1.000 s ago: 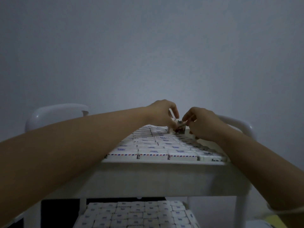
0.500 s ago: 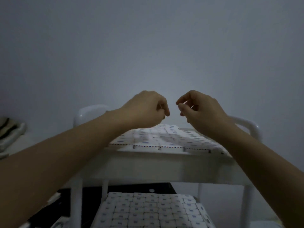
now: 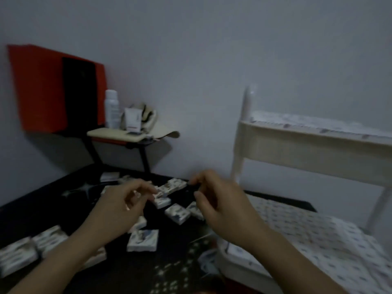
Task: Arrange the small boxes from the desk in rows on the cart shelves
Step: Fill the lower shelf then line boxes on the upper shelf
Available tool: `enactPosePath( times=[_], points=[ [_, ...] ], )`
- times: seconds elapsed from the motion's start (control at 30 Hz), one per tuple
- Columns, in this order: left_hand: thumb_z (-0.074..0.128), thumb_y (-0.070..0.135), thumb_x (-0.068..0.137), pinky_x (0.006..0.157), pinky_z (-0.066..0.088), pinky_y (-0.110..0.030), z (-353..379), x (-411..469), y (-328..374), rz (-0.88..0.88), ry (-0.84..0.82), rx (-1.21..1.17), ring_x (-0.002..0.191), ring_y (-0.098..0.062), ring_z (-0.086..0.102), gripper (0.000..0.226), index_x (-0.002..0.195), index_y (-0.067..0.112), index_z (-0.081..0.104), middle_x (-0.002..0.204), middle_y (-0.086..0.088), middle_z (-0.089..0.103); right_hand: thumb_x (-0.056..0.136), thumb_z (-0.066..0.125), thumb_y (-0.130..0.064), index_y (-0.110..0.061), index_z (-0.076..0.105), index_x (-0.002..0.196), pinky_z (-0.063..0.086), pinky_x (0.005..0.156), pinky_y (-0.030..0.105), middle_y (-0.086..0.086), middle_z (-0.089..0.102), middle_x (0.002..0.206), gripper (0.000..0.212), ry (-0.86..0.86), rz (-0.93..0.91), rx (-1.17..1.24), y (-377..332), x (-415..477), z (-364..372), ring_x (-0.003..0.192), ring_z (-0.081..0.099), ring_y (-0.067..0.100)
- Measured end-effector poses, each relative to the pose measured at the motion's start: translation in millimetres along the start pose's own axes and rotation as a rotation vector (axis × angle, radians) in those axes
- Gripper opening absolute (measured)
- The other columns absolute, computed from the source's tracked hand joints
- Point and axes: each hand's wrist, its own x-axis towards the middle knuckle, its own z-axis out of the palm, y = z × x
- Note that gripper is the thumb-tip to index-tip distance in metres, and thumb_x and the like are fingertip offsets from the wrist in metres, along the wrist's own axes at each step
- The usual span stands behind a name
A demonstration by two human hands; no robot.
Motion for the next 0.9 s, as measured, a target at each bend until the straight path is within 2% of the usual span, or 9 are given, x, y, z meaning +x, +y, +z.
enactPosePath(
  times=[0.13, 0.27, 0.4, 0.47, 0.57, 0.67, 0.8, 0.83, 0.9],
  points=[
    [0.059, 0.007, 0.091, 0.081, 0.044, -0.026, -1.3, -50.4, -67.5, -0.084, 0.045, 0.154, 0.097, 0.004, 0.055, 0.036, 0.093, 0.043, 0.063, 0.102, 0.03, 0.06, 0.097, 0.047, -0.022, -0.028, 0.054, 0.116, 0.052, 0.071, 0.035, -0.005, 0.065, 0.093, 0.021, -0.173, 0.134, -0.031, 28.8, -4.2, 84.6, 0.077, 0.059, 0.009],
    [0.053, -0.006, 0.084, 0.084, 0.036, -0.023, 7.7, -80.0, -106.1, -0.146, 0.217, 0.298, 0.104, -0.007, 0.051, 0.047, 0.099, 0.038, 0.058, 0.104, 0.023, 0.056, 0.098, 0.04, -0.018, -0.026, 0.054, 0.121, 0.051, 0.08, 0.037, -0.002, 0.059, 0.117, 0.028, -0.273, 0.271, -0.098, 43.8, -4.0, 144.6, 0.096, 0.059, 0.018],
    [0.034, 0.001, 0.079, 0.092, 0.038, -0.023, 14.9, -96.3, -121.1, -0.174, 0.302, 0.212, 0.109, -0.007, 0.052, 0.049, 0.104, 0.034, 0.059, 0.11, 0.013, 0.058, 0.099, 0.043, -0.03, -0.024, 0.055, 0.117, 0.051, 0.081, 0.035, 0.0, 0.06, 0.117, 0.023, -0.281, 0.351, -0.141, 48.4, 0.4, 174.9, 0.098, 0.059, 0.017],
    [0.038, 0.003, 0.082, 0.094, 0.036, -0.022, 15.6, -98.8, -122.3, -0.219, 0.363, 0.207, 0.11, -0.002, 0.048, 0.043, 0.107, 0.033, 0.058, 0.11, 0.015, 0.057, 0.099, 0.042, -0.041, -0.025, 0.047, 0.133, 0.051, 0.084, 0.032, 0.0, 0.058, 0.125, 0.038, -0.278, 0.383, -0.158, 50.4, 2.8, 183.5, 0.106, 0.058, 0.018],
    [0.066, 0.009, 0.083, 0.096, 0.037, -0.032, 16.8, -100.2, -127.3, -0.346, 0.421, 0.324, 0.112, -0.01, 0.049, 0.035, 0.112, 0.027, 0.059, 0.112, 0.014, 0.055, 0.097, 0.035, -0.058, -0.031, 0.031, 0.148, 0.047, 0.086, 0.031, 0.002, 0.048, 0.134, 0.058, -0.36, 0.396, -0.248, 50.3, 4.5, 192.2, 0.117, 0.053, 0.02],
    [0.078, 0.026, 0.075, 0.098, 0.039, -0.046, 21.7, -102.7, -132.6, -0.458, 0.342, 0.45, 0.115, -0.021, 0.05, 0.05, 0.119, 0.023, 0.057, 0.118, 0.003, 0.058, 0.093, 0.037, -0.065, -0.034, 0.046, 0.136, 0.049, 0.079, 0.028, -0.002, 0.048, 0.123, 0.054, -0.379, 0.4, -0.253, 49.4, 4.9, 191.5, 0.104, 0.056, 0.014],
    [0.075, 0.037, 0.077, 0.1, 0.036, -0.049, 23.9, -101.7, -135.5, -0.488, 0.28, 0.509, 0.118, -0.024, 0.048, 0.054, 0.125, 0.023, 0.056, 0.121, 0.001, 0.059, 0.085, 0.057, -0.061, -0.031, 0.057, 0.113, 0.048, 0.07, 0.024, -0.012, 0.054, 0.103, 0.04, -0.364, 0.441, -0.078, 48.5, 1.7, 178.9, 0.083, 0.055, 0.003],
    [0.074, 0.038, 0.078, 0.1, 0.035, -0.048, 23.6, -101.1, -135.0, -0.489, 0.268, 0.507, 0.118, -0.023, 0.048, 0.054, 0.126, 0.024, 0.055, 0.12, 0.002, 0.06, 0.083, 0.063, -0.057, -0.031, 0.058, 0.108, 0.05, 0.071, 0.025, -0.013, 0.058, 0.099, 0.036, -0.351, 0.466, 0.0, 47.3, -0.4, 176.3, 0.081, 0.057, 0.003],
    [0.073, 0.038, 0.079, 0.099, 0.037, -0.044, 23.8, -100.7, -130.5, -0.471, 0.248, 0.488, 0.116, -0.02, 0.049, 0.052, 0.127, 0.025, 0.056, 0.118, 0.004, 0.06, 0.08, 0.072, -0.045, -0.03, 0.057, 0.1, 0.05, 0.075, 0.022, -0.013, 0.063, 0.1, 0.029, -0.317, 0.523, 0.187, 46.5, -6.3, 172.2, 0.091, 0.061, 0.002]
  ],
)
